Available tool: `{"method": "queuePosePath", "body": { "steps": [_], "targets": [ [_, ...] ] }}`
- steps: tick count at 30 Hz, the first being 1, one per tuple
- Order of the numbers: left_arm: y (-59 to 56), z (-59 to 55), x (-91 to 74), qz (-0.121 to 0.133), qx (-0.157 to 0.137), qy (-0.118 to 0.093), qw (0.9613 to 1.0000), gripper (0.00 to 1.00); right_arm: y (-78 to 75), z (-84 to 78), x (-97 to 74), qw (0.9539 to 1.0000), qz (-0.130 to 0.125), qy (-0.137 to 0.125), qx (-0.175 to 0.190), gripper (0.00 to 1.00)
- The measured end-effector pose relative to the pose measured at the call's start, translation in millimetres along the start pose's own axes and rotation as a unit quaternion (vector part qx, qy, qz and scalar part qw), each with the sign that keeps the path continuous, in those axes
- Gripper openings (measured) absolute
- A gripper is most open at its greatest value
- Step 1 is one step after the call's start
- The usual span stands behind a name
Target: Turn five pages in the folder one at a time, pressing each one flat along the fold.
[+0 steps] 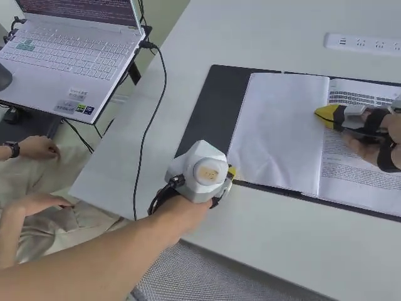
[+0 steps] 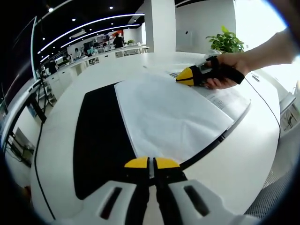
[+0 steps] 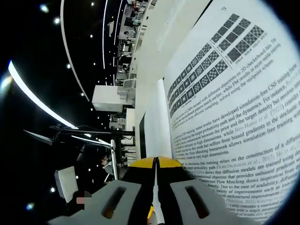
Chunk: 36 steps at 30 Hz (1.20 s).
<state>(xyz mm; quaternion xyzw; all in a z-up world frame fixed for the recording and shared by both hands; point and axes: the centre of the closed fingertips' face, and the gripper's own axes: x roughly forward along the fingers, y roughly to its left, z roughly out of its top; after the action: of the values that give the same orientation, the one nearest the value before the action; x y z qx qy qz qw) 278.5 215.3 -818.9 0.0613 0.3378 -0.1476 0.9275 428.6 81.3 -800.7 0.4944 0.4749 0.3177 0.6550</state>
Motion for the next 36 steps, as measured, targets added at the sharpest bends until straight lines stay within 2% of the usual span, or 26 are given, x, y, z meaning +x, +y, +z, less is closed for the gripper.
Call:
{"method": "queuePosePath", "body": {
  "steps": [3, 4, 7, 10, 12, 18, 22, 26, 32, 36],
  "targets": [
    [-0.3, 0.1, -0.5, 0.001, 0.003, 0.0, 1.0, 0.01, -1.7, -8.8, -5.1, 1.0, 0.003, 0.006, 0.003, 0.0],
    [-0.4, 0.0, -0.7, 0.002, 0.002, 0.0, 1.0, 0.01, -2.8, -17.6, -7.5, 0.9998, 0.002, 0.022, -0.002, 0.0],
    [-0.4, 0.1, -0.9, 0.002, 0.004, 0.0, 1.0, 0.01, -4.6, -31.9, -12.6, 0.9993, 0.006, 0.036, -0.005, 0.0],
    [-0.9, 0.3, -1.6, 0.002, 0.007, -0.001, 1.0, 0.01, -6.2, -43.9, -17.5, 0.999, 0.01, 0.042, -0.004, 0.0],
    [-1.0, 0.3, -1.8, 0.002, 0.006, -0.001, 1.0, 0.01, -3.4, -58.2, -22.8, 0.9987, 0.013, 0.049, -0.004, 0.0],
    [-1.6, 0.3, -1.8, 0.004, 0.01, -0.001, 0.9999, 0.01, -11.8, -77.3, -34.7, 0.9981, 0.013, 0.061, -0.001, 0.0],
    [-1.7, 0.2, -1.7, 0.006, 0.01, -0.004, 0.9999, 0.01, -9.8, -104.9, -45.3, 0.9971, 0.012, 0.076, -0.004, 0.0],
    [-1.7, 0.1, -1.3, 0.005, 0.014, -0.005, 0.9999, 0.01, -7.8, -126.0, -54.1, 0.9964, 0.01, 0.084, -0.005, 0.0],
    [-2.2, 0.4, -2.2, 0.005, 0.017, -0.007, 0.9998, 0.01, -11.6, -140.3, -61.3, 0.9963, 0.012, 0.086, 0.0, 0.0],
    [-2.1, 0.3, -2.0, 0.006, 0.018, -0.008, 0.9998, 0.01, -13.2, -155.5, -68.0, 0.9952, 0.011, 0.097, 0.001, 0.0]
  ]
}}
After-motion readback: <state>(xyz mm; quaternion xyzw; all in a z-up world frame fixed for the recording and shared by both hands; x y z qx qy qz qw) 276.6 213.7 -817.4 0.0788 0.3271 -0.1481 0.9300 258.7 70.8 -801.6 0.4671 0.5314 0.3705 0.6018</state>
